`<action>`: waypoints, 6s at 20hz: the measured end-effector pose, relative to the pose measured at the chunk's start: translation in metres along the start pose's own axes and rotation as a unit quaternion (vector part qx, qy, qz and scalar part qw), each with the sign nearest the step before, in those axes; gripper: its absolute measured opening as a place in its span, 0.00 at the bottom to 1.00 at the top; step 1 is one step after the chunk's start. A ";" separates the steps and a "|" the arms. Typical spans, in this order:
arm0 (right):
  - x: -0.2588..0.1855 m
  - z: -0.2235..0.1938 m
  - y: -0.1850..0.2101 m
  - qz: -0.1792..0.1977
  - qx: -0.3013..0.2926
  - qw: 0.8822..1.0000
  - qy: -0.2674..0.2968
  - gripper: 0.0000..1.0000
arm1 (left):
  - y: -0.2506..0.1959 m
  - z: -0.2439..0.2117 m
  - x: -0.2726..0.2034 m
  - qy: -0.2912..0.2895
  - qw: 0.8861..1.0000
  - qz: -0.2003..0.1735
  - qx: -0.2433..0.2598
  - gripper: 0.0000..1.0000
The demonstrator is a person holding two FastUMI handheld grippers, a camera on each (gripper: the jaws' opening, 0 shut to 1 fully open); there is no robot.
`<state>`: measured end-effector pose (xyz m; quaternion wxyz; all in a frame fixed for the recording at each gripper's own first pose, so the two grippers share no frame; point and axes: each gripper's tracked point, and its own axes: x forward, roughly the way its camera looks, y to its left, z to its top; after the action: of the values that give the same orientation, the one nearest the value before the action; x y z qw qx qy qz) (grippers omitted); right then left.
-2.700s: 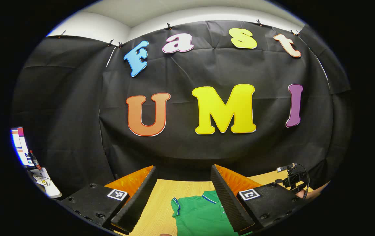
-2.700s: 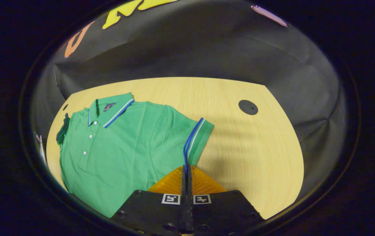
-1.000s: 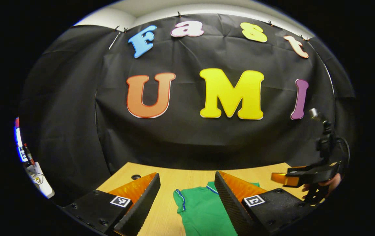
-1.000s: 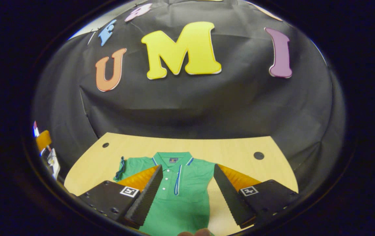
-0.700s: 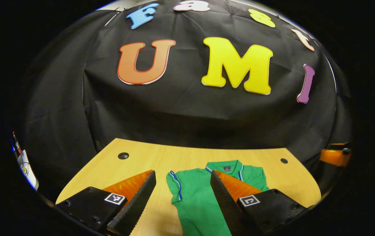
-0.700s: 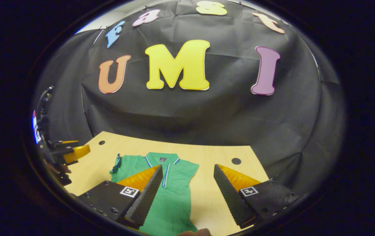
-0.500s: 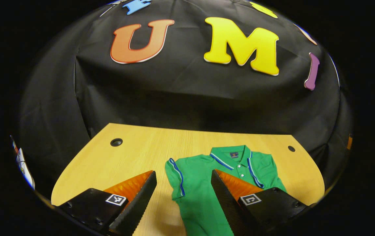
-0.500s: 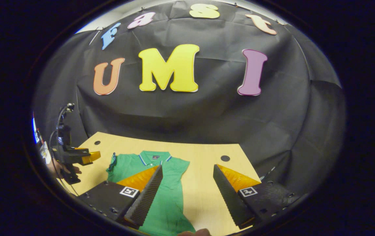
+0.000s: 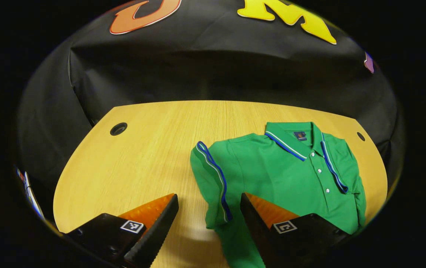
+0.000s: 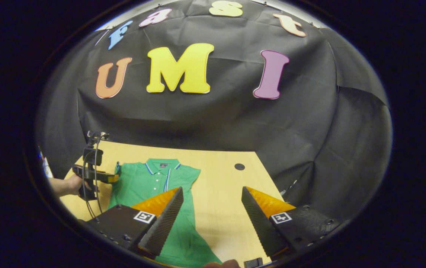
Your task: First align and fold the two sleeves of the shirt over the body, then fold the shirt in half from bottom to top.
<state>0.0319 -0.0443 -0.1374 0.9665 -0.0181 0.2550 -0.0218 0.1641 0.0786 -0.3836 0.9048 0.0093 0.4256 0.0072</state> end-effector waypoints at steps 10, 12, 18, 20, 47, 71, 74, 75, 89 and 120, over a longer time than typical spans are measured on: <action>0.006 -0.005 0.015 0.018 0.011 1.000 0.016 0.96 | -0.005 -0.002 0.014 0.024 0.999 -0.029 0.018 0.46; 0.008 -0.006 0.015 0.019 0.017 1.000 0.017 0.96 | 0.004 -0.002 0.011 0.025 0.999 -0.025 0.000 0.32; 0.011 -0.010 0.016 0.024 0.034 0.999 0.025 0.96 | 0.011 0.019 -0.007 -0.010 0.997 -0.041 -0.061 0.06; 0.011 -0.009 0.013 0.022 0.037 0.999 0.022 0.96 | 0.007 0.034 -0.020 -0.025 0.996 -0.043 -0.069 0.06; -0.010 -0.007 0.000 0.064 0.025 0.997 -0.017 0.95 | -0.090 0.111 -0.206 -0.185 0.980 -0.075 -0.026 1.00; -0.032 -0.236 -0.009 0.140 -0.083 0.954 0.251 0.96 | -0.042 -0.216 -0.256 0.103 0.993 -0.063 0.003 1.00; -0.031 -0.270 -0.013 0.136 -0.077 0.940 0.304 0.96 | -0.045 -0.255 -0.256 0.164 0.984 -0.070 -0.006 1.00; -0.031 -0.279 -0.016 0.130 -0.081 0.935 0.319 0.96 | -0.045 -0.265 -0.256 0.184 0.980 -0.070 -0.011 1.00; -0.015 -0.322 -0.020 0.100 -0.083 0.902 0.412 0.96 | -0.042 -0.292 -0.235 0.259 0.965 -0.043 -0.022 1.00; -0.014 -0.250 0.003 0.138 -0.008 0.920 0.368 0.00 | -0.063 -0.223 -0.259 0.205 0.968 -0.143 -0.029 0.06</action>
<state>-0.1034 -0.0463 -0.3483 0.7977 0.0185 0.5928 0.1086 -0.1727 0.0127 -0.3273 0.7898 -0.0797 0.5985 -0.1077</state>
